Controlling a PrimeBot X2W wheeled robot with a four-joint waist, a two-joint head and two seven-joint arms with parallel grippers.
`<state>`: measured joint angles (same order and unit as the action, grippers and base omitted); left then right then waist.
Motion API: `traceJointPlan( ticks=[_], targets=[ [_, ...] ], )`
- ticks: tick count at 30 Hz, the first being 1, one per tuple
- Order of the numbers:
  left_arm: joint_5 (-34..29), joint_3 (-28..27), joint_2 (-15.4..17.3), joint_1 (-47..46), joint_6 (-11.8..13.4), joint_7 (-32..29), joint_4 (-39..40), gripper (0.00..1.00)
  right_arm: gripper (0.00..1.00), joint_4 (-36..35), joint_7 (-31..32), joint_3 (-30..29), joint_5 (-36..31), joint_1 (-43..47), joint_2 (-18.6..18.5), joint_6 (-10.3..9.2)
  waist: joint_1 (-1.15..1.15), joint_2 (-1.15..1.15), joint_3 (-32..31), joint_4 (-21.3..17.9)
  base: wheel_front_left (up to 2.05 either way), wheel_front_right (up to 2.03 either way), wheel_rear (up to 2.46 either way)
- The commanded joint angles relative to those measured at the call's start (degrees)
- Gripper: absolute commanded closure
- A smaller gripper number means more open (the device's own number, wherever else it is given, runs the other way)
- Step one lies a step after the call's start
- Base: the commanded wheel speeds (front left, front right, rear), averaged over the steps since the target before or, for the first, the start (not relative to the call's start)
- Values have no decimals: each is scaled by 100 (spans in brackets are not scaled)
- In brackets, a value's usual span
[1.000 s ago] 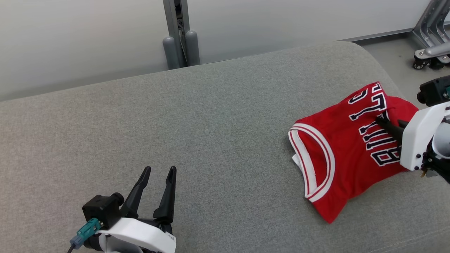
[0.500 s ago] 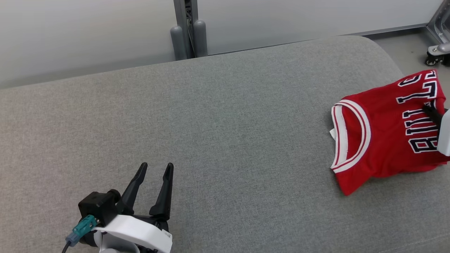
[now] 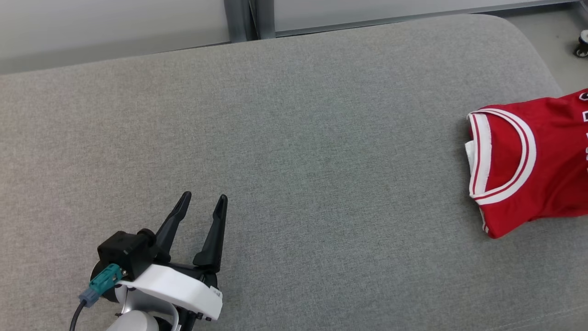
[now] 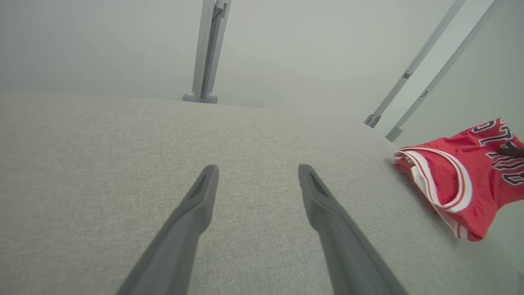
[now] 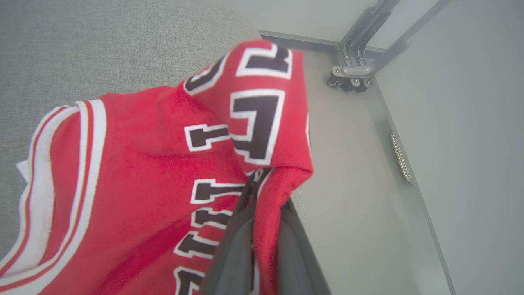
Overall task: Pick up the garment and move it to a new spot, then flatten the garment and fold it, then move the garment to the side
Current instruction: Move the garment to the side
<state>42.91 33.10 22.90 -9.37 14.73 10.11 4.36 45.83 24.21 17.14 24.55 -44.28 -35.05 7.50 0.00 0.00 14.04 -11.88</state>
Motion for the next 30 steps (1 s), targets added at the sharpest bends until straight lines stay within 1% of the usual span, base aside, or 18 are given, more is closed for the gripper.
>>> traceJointPlan(
  ticks=[1,3,4,5,7,8,9,16,19,22,30],
  targets=[
    [-54,-10,58,-118,47,-42,55,0,100,192,-139,-25,-197,-144,26,-2,0,0,146,60,0,0,0],
    [-73,-1,91,-157,65,-78,103,0,100,434,-292,-91,-376,-266,65,-2,0,0,240,112,0,0,0],
    [-92,-3,104,-174,84,-92,128,0,94,531,-402,-116,-479,-326,73,-2,0,0,284,139,0,0,0],
    [-108,-5,118,-189,92,-105,150,0,76,634,-526,-141,-602,-381,62,-2,0,0,328,165,0,0,0],
    [-120,-13,139,-208,114,-125,194,0,48,832,-754,-156,-829,-459,43,-2,0,0,406,210,0,0,0],
    [-122,-19,156,-210,124,-133,209,0,23,924,-838,-175,-895,-477,69,-2,0,0,436,226,0,0,0],
    [-129,-21,169,-208,131,-139,222,0,0,1027,-914,-204,-944,-513,95,-2,0,0,461,240,0,0,0],
    [-144,-19,198,-195,165,-149,255,0,0,1535,-1304,-244,-1154,-636,238,-2,0,0,509,226,0,0,0],
    [-150,4,193,-234,163,-166,257,0,0,1666,-1496,-186,-1323,-722,201,-2,0,0,490,190,0,0,0],
    [-151,16,198,-240,176,-174,256,0,0,1809,-1703,-247,-1471,-812,178,-2,0,0,460,141,0,0,0],
    [-105,35,195,-178,181,-177,225,0,0,2038,-1943,-342,-1696,-1083,299,-2,0,0,345,33,0,0,0]
  ],
)
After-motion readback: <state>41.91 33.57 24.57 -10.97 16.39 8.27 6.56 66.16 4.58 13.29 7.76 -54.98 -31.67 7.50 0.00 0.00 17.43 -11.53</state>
